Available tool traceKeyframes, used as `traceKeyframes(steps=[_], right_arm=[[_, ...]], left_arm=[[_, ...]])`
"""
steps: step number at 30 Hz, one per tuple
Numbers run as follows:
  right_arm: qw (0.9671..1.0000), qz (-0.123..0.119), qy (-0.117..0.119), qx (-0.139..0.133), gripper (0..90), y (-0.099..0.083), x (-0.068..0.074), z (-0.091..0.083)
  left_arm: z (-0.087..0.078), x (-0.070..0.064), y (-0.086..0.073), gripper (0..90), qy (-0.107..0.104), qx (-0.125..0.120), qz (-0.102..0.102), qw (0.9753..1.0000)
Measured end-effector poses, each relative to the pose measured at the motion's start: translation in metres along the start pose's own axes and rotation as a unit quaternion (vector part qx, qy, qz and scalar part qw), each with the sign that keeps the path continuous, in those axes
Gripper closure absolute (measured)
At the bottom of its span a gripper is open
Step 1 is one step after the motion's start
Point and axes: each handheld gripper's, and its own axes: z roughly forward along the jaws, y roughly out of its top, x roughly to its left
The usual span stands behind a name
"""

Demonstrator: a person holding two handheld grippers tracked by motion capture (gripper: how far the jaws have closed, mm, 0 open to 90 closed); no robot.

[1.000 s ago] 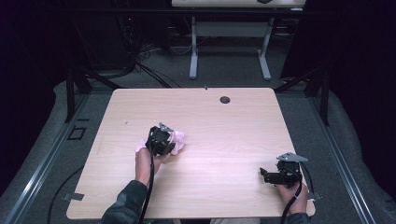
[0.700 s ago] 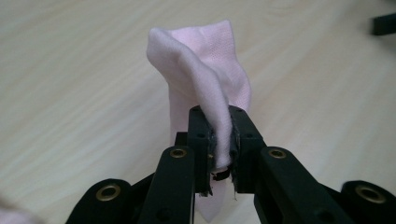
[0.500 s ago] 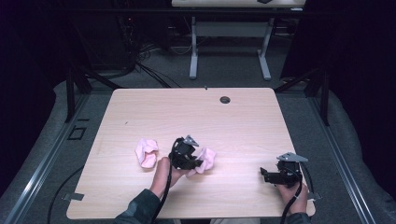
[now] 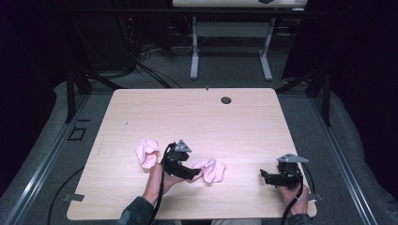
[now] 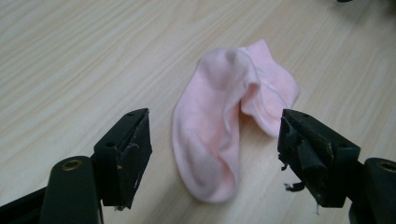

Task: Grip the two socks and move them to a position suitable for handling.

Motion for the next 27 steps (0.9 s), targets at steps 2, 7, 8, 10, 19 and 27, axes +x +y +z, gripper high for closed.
traceKeyframes(steps=[2, 7, 8, 10, 19, 27], right_arm=[[0.9996, -0.016, 0.016, -0.015, 15.9, 0.006, 0.012, -0.007], [0.9884, -0.086, 0.117, -0.044, 36.9, 0.034, 0.066, -0.021], [0.9884, -0.086, 0.117, -0.044, 36.9, 0.034, 0.066, -0.021], [0.9822, -0.118, 0.142, -0.034, 40.8, 0.041, 0.087, -0.015], [0.9578, -0.21, 0.194, 0.03, 53.9, 0.044, 0.138, 0.032], [0.9541, -0.219, 0.199, 0.044, 74.6, 0.045, 0.142, 0.04]], left_arm=[[-0.004, -0.002, -0.008, 30.2, 0.006, 0.004, 0.005, 1.0], [-0.006, -0.014, -0.02, 42.5, 0.001, -0.002, 0.002, 1.0], [-0.005, -0.016, -0.021, 42.5, 0.001, -0.001, 0.006, 1.0], [0.0, -0.021, -0.022, 45.6, 0.013, 0.01, 0.013, 0.9998], [0.022, -0.017, -0.03, 62.6, 0.024, 0.04, 0.003, 0.9989], [0.024, -0.018, -0.03, 76.4, 0.04, 0.045, 0.026, 0.9979]])
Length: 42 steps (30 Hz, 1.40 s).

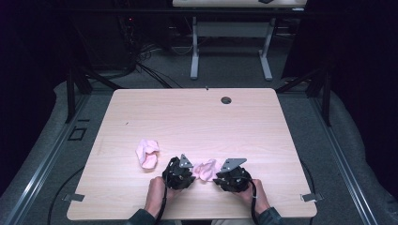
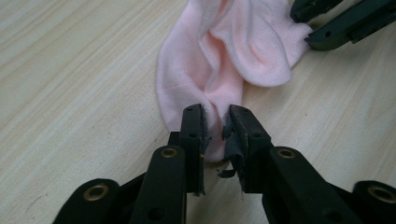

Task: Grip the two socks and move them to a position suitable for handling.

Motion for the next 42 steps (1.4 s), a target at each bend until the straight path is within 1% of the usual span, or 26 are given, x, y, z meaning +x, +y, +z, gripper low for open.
traceKeyframes(steps=[2, 3, 5, 11, 13, 16, 17, 20, 23, 24, 25, 26, 27, 29, 30, 31, 33, 34, 35, 36, 37, 38, 39, 40, 41, 42], right_arm=[[1.0, 0.004, 0.005, -0.006, 81.3, -0.001, 0.0, 0.001], [1.0, 0.004, 0.005, -0.006, 81.3, -0.001, 0.0, 0.001], [0.9998, 0.013, 0.01, -0.012, 87.4, -0.002, -0.001, 0.001], [0.9997, 0.02, 0.005, -0.012, 89.0, -0.002, -0.001, 0.0], [0.9997, 0.02, 0.001, -0.016, 89.2, -0.003, -0.001, -0.004], [0.9991, 0.032, -0.004, -0.027, 89.5, -0.006, -0.004, -0.02], [0.9991, 0.032, -0.004, -0.027, 89.5, -0.006, -0.004, -0.02], [0.9987, 0.04, -0.011, -0.031, 89.5, -0.013, -0.007, -0.036], [0.9987, 0.044, -0.011, -0.023, 89.5, -0.019, -0.009, -0.04], [0.9988, 0.044, -0.012, -0.016, 89.5, -0.022, -0.01, -0.042], [0.9988, 0.045, -0.014, -0.012, 89.5, -0.025, -0.011, -0.041], [0.9989, 0.043, -0.018, 0.004, 89.4, -0.03, -0.013, -0.042], [0.9989, 0.043, -0.018, 0.004, 89.4, -0.03, -0.013, -0.042], [0.9987, 0.046, -0.019, 0.008, 89.1, -0.033, -0.015, -0.043], [0.9984, 0.052, -0.021, 0.011, 89.2, -0.035, -0.018, -0.042], [0.9983, 0.053, -0.022, 0.011, 85.2, -0.036, -0.019, -0.044], [0.9977, 0.066, -0.017, 0.006, 75.5, -0.037, -0.022, -0.049], [0.9977, 0.066, -0.017, 0.006, 75.5, -0.037, -0.022, -0.049], [0.9962, 0.086, -0.013, -0.008, 70.0, -0.038, -0.025, -0.054], [0.9956, 0.091, -0.01, -0.016, 66.4, -0.037, -0.027, -0.057], [0.9956, 0.091, -0.01, -0.016, 66.4, -0.037, -0.027, -0.057], [0.9943, 0.103, -0.012, -0.024, 64.1, -0.036, -0.026, -0.059], [0.9917, 0.124, -0.012, -0.034, 60.2, -0.032, -0.025, -0.058], [0.9917, 0.124, -0.012, -0.034, 60.2, -0.032, -0.025, -0.058], [0.9908, 0.13, -0.015, -0.032, 59.6, -0.03, -0.024, -0.057], [0.9899, 0.138, -0.018, -0.028, 59.2, -0.027, -0.023, -0.053]], left_arm=[[0.0, 0.001, -0.001, 79.7, 0.0, -0.003, -0.001, 1.0], [0.0, 0.001, -0.001, 81.6, 0.0, -0.003, -0.001, 1.0], [0.0, 0.002, -0.003, 84.4, 0.002, -0.009, -0.001, 1.0], [-0.001, 0.004, -0.005, 86.7, 0.003, -0.015, 0.001, 0.9999], [-0.003, 0.006, -0.006, 86.8, 0.0, -0.019, -0.003, 0.9998], [-0.013, 0.007, -0.005, 86.9, 0.006, -0.033, -0.002, 0.9995], [-0.016, 0.007, -0.005, 86.9, 0.006, -0.034, 0.001, 0.9994], [-0.023, 0.004, -0.005, 86.7, 0.009, -0.035, 0.015, 0.9992], [-0.022, 0.001, -0.008, 86.4, 0.004, -0.025, 0.029, 0.9993], [-0.02, 0.0, -0.009, 86.2, 0.0, -0.021, 0.036, 0.9991], [-0.019, -0.002, -0.01, 86.0, -0.001, -0.018, 0.035, 0.9992], [-0.019, -0.004, -0.012, 85.1, -0.005, -0.013, 0.042, 0.999], [-0.019, -0.004, -0.012, 84.0, -0.005, -0.013, 0.042, 0.999], [-0.019, -0.005, -0.013, 81.6, -0.018, -0.012, 0.039, 0.999], [-0.02, -0.005, -0.013, 71.3, -0.021, -0.009, 0.04, 0.9989], [-0.022, -0.005, -0.013, 65.4, -0.02, -0.01, 0.035, 0.9991], [-0.036, -0.001, -0.014, 54.1, -0.029, -0.027, 0.014, 0.9991], [-0.036, -0.001, -0.014, 51.0, -0.029, -0.027, 0.014, 0.9991], [-0.046, 0.004, -0.014, 49.7, -0.035, -0.047, -0.008, 0.9982], [-0.049, 0.007, -0.013, 48.8, -0.026, -0.05, -0.013, 0.9983], [-0.049, 0.007, -0.013, 48.5, -0.026, -0.05, -0.013, 0.9983], [-0.05, 0.01, -0.012, 48.5, -0.018, -0.047, -0.023, 0.9985], [-0.045, 0.016, -0.009, 48.3, -0.014, -0.044, -0.045, 0.9979], [-0.045, 0.016, -0.009, 48.9, -0.014, -0.044, -0.045, 0.9979], [-0.039, 0.018, -0.007, 48.9, -0.007, -0.031, -0.053, 0.9981], [-0.034, 0.019, -0.007, 49.1, -0.01, -0.026, -0.059, 0.9978]])
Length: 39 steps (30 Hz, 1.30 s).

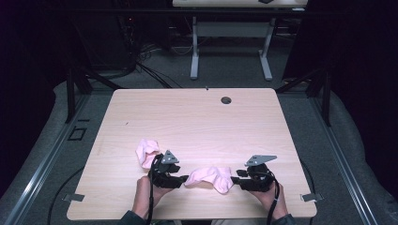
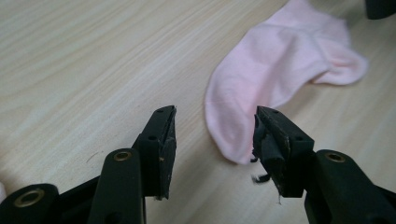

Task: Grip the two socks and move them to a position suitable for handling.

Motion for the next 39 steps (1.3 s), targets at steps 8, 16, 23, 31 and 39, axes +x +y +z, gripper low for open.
traceKeyframes(steps=[8, 16, 23, 31, 39], right_arm=[[0.9988, 0.006, -0.025, 0.041, 61.5, 0.0, 0.007, 0.02], [0.9983, -0.005, -0.04, 0.041, 67.7, -0.001, 0.011, 0.025], [0.9976, -0.014, -0.054, 0.042, 72.0, -0.002, 0.013, 0.025], [0.9988, 0.0, -0.04, 0.027, 83.3, -0.005, 0.009, 0.024], [0.9995, 0.021, -0.009, 0.019, 85.1, -0.006, 0.004, 0.019]], left_arm=[[0.025, -0.002, 0.001, 54.1, 0.011, 0.042, -0.008, 0.999], [0.028, -0.014, 0.001, 67.5, 0.038, 0.05, 0.029, 0.9976], [0.029, -0.02, 0.001, 82.2, 0.036, 0.05, 0.045, 0.9971], [0.028, -0.018, -0.003, 89.9, 0.021, 0.037, 0.04, 0.9983], [0.013, -0.008, -0.005, 90.0, -0.001, 0.009, 0.012, 0.9999]])
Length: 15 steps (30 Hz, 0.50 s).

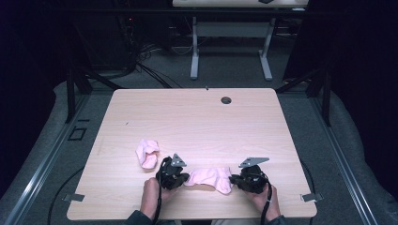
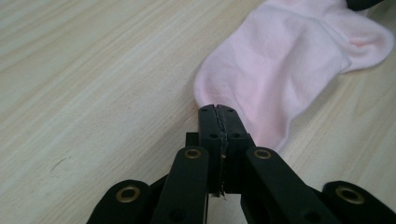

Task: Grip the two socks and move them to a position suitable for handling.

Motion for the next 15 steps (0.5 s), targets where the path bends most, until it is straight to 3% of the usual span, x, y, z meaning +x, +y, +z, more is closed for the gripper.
traceKeyframes(steps=[3, 8, 15], right_arm=[[0.9999, -0.002, 0.012, -0.01, 85.1, 0.003, 0.002, -0.008], [0.9994, -0.011, 0.033, -0.003, 85.0, 0.011, 0.005, -0.023], [0.9978, -0.024, 0.055, 0.029, 84.6, 0.017, 0.01, -0.025]], left_arm=[[-0.013, 0.003, -0.003, 90.0, -0.006, -0.015, -0.013, 0.9998], [-0.03, 0.004, -0.01, 90.0, -0.019, -0.029, -0.028, 0.999], [-0.036, -0.002, -0.027, 90.0, -0.035, -0.015, -0.045, 0.9983]])
